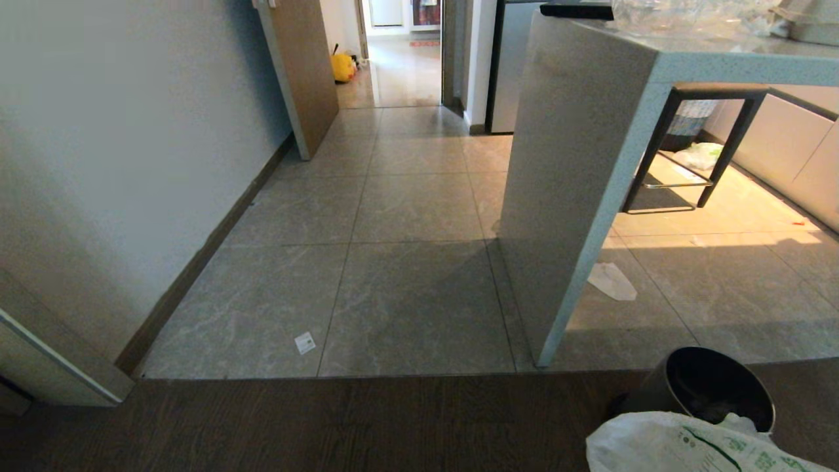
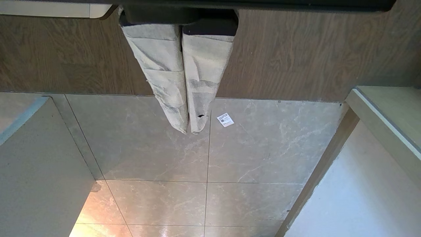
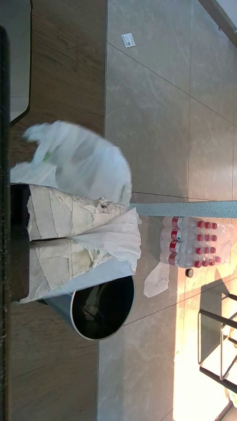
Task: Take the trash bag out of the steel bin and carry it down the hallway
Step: Put the trash bag at the door
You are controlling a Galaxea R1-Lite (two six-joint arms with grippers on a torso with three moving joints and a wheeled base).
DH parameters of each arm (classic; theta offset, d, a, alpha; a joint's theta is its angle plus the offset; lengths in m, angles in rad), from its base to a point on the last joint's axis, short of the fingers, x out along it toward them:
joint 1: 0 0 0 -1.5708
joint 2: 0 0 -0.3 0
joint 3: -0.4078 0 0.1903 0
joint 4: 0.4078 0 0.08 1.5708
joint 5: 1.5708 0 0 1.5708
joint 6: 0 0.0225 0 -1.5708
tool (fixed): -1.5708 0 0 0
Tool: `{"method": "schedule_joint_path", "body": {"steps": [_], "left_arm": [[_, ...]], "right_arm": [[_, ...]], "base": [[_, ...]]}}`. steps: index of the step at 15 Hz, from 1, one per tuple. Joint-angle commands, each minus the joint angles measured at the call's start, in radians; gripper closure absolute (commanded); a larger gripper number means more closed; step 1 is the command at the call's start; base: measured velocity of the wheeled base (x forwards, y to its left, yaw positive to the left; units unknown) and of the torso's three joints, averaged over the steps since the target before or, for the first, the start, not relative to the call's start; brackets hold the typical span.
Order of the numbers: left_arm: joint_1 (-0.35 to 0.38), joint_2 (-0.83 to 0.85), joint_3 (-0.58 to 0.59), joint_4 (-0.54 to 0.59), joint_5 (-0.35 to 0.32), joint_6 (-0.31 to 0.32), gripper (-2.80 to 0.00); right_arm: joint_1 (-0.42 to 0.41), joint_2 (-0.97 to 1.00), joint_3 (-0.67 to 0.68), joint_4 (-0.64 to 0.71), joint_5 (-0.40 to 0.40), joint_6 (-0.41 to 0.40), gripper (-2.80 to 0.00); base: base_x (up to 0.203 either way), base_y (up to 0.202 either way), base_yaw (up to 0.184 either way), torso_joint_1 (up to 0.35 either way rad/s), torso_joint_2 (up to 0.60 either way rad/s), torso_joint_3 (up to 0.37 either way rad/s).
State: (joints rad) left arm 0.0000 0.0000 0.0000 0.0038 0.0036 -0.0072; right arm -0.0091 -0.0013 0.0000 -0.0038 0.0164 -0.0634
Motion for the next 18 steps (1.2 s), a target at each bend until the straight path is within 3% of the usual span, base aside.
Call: {"method": "schedule_joint_path", "body": {"steps": [1, 10, 15, 18], "left_arm": [[0.000, 0.000, 0.000, 0.001, 0.000, 0.001, 0.00], [0.000, 0.000, 0.000, -0.001, 0.001, 0.000, 0.00], [0.000, 0.000, 0.000, -0.001, -0.001, 0.001, 0.00], [0.000, 0.000, 0.000, -0.001, 0.000, 0.001, 0.00]], "right_arm": [[0.000, 0.001, 0.000, -0.001, 0.000, -0.001, 0.00], [0.000, 0.001, 0.000, -0.001, 0.000, -0.001, 0.00], [0.000, 0.001, 0.000, -0.001, 0.000, -0.001, 0.00], [0.001, 0.001, 0.000, -0.001, 0.000, -0.001, 0.00]], "base": [[0.000, 0.000, 0.000, 0.000, 0.00, 0.000], [0.000, 0.000, 0.000, 0.000, 0.00, 0.000], [0.001, 0.156, -0.002, 0.000, 0.00, 0.001], [0.000, 0.021, 0.002, 0.001, 0.00, 0.001]]}}
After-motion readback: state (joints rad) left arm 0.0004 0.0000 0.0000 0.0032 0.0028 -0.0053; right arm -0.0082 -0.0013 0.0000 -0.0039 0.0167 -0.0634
